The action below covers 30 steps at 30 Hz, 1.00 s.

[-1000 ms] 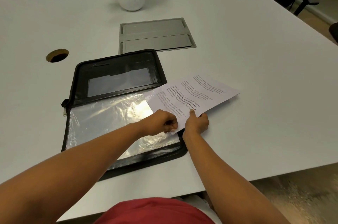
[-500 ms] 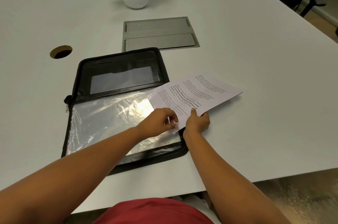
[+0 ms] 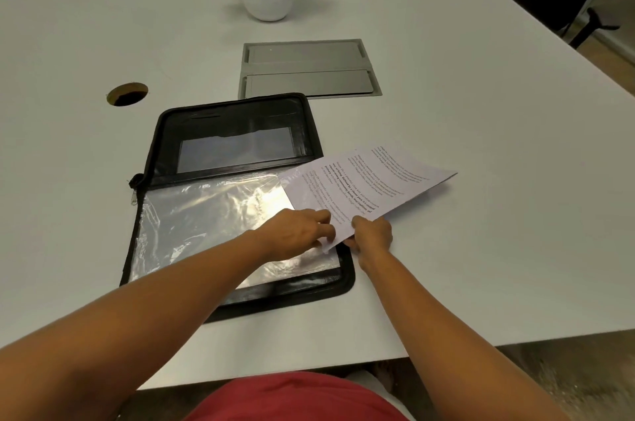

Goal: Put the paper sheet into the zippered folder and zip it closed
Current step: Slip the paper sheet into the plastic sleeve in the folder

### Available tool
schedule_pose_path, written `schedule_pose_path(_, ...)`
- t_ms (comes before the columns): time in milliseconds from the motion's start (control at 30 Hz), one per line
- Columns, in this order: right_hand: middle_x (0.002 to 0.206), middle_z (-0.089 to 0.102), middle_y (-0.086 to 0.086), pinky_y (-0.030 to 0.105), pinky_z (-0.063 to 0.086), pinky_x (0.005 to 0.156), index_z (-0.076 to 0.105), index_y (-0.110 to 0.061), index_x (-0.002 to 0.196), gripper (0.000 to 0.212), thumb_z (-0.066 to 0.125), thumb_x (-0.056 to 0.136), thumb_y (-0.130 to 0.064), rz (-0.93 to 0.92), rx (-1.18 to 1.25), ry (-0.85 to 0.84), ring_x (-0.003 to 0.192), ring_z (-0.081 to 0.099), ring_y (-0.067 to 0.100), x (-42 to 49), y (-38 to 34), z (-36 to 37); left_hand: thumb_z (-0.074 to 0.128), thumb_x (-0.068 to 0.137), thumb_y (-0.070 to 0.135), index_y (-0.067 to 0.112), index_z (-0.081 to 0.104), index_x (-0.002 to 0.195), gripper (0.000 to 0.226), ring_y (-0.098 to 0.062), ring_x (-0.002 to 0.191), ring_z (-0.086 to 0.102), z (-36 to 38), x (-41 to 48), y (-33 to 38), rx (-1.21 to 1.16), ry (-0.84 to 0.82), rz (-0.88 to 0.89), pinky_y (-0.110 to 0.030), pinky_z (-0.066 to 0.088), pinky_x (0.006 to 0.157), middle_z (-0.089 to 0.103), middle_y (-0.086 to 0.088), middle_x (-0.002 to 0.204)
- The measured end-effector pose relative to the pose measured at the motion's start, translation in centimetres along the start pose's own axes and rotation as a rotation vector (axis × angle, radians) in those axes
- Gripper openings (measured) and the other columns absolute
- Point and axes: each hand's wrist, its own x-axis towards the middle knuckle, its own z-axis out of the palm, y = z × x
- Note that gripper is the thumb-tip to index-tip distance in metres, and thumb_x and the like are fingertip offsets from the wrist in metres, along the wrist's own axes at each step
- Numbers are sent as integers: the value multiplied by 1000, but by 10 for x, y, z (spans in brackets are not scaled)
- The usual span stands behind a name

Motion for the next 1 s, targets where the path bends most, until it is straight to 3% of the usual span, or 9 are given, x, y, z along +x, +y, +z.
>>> schedule_pose_path(167, 117, 61, 7, 27, 57, 54, 55, -17, 118, 36, 53, 88, 2, 18, 74, -57, 94, 64, 30, -1, -2, -11, 51, 94, 22, 18, 52, 123, 29, -21, 107, 52, -5, 12, 2, 48, -33, 59, -31, 51, 86, 46, -4, 129)
schedule_pose_path(433, 117, 63, 8, 25, 55, 53, 56, -12, 117, 36, 56, 85, 6, -37, 195, 45, 95, 62, 26, -2, 7, -8, 54, 92, 19, 13, 62, 112, 22, -18, 98, 57, -15, 22, -1, 27, -131, 53, -27, 51, 81, 52, -2, 119)
schedule_pose_path(533, 119, 62, 8, 31, 58, 65, 55, -12, 120, 38, 57, 85, 5, -51, 169, 38, 102, 62, 28, -3, 14, -7, 54, 91, 18, 13, 62, 108, 19, -20, 96, 58, -17, 22, -3, -36, -146, 7, -32, 52, 84, 52, -2, 118)
schedule_pose_path(700, 121, 63, 6, 46, 54, 89, 56, -14, 121, 42, 62, 82, 1, -79, 84, 25, 108, 60, 27, -4, 29, -3, 51, 93, 18, 10, 60, 107, 18, -15, 87, 51, -14, 25, -1, -91, -186, -17, -27, 45, 79, 51, -3, 117)
schedule_pose_path(800, 117, 65, 6, 42, 57, 83, 58, -16, 120, 44, 68, 79, -3, -48, 105, -39, 103, 62, 27, -3, 32, -3, 50, 93, 19, 10, 59, 108, 20, -20, 95, 55, -9, 26, 1, -126, -171, -35, -33, 49, 84, 52, -5, 115)
schedule_pose_path(900, 112, 65, 7, 28, 59, 65, 58, -15, 119, 44, 68, 78, -1, 5, 113, -163, 92, 65, 22, -8, 33, -3, 53, 92, 24, 11, 57, 111, 24, -20, 105, 54, 1, 22, 0, -189, -80, -94, -34, 50, 87, 51, -4, 121)
schedule_pose_path(1000, 108, 66, 11, 24, 57, 61, 58, -9, 117, 41, 66, 79, 2, 36, 114, -227, 80, 64, 18, -9, 32, -7, 57, 89, 36, 14, 49, 127, 45, -21, 124, 44, 18, 13, -1, -265, 71, -215, -35, 41, 102, 42, -5, 138)
